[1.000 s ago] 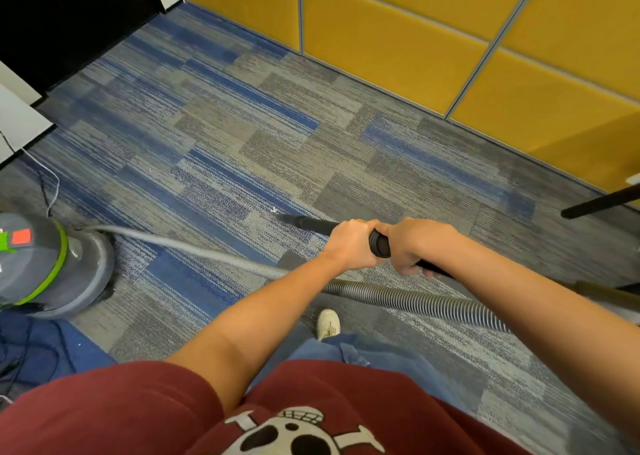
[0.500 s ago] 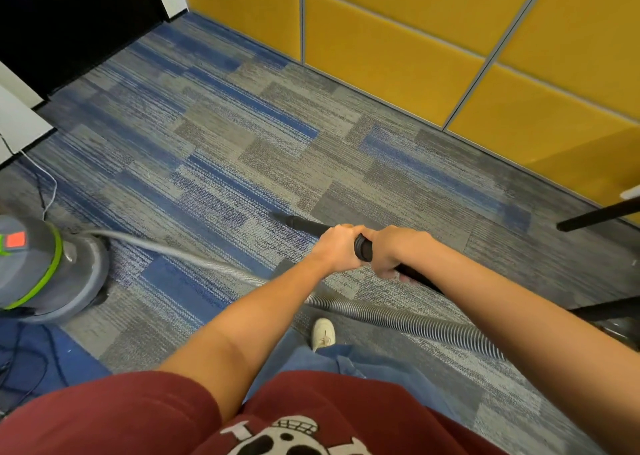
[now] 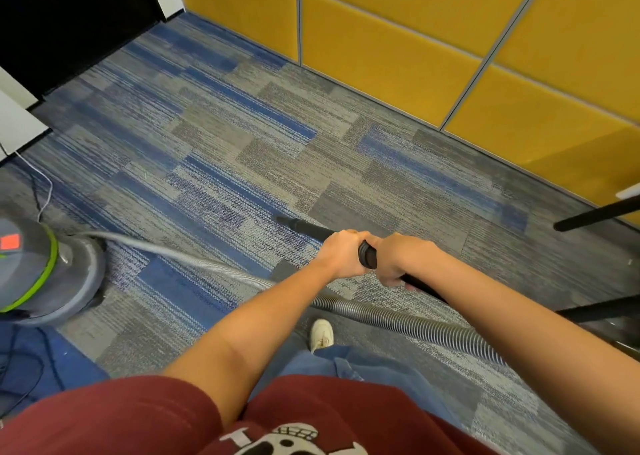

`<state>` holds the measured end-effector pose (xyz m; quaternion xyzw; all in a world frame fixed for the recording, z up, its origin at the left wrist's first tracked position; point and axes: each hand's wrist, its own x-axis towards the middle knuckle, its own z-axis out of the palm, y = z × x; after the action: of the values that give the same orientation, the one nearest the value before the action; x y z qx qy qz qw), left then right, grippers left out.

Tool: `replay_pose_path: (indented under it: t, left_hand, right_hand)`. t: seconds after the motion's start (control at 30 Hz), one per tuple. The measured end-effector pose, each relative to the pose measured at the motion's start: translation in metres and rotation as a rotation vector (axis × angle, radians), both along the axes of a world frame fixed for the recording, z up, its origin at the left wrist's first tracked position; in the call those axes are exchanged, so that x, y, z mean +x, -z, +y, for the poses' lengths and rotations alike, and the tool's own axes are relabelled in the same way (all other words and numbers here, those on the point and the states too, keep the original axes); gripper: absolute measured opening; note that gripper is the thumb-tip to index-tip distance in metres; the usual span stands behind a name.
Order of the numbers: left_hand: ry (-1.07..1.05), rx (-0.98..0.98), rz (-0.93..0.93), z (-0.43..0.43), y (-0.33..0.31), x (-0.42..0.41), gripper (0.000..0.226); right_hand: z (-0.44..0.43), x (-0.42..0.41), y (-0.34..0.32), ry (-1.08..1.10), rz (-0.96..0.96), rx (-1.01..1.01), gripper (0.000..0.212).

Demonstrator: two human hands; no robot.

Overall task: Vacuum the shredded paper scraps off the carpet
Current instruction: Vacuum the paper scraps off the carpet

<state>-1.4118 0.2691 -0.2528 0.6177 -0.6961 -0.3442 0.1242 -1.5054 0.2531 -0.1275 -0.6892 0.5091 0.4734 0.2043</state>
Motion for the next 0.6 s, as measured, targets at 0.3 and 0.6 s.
replay_pose_path:
  t: [0.3,0.6]
  left_hand:
    - [-0.088,-0.004,0.03,0.014,0.001,0.01,0.031]
    - [-0.111,0.03,-0.03,0.016,0.008,0.043,0.029]
  right_hand:
    - [0.007,0.009,0.002,-0.075,-0.102,-0.058,0.079]
    - [0.014,0.03,0.023,-0.031,-0.305,-0.06,0.076]
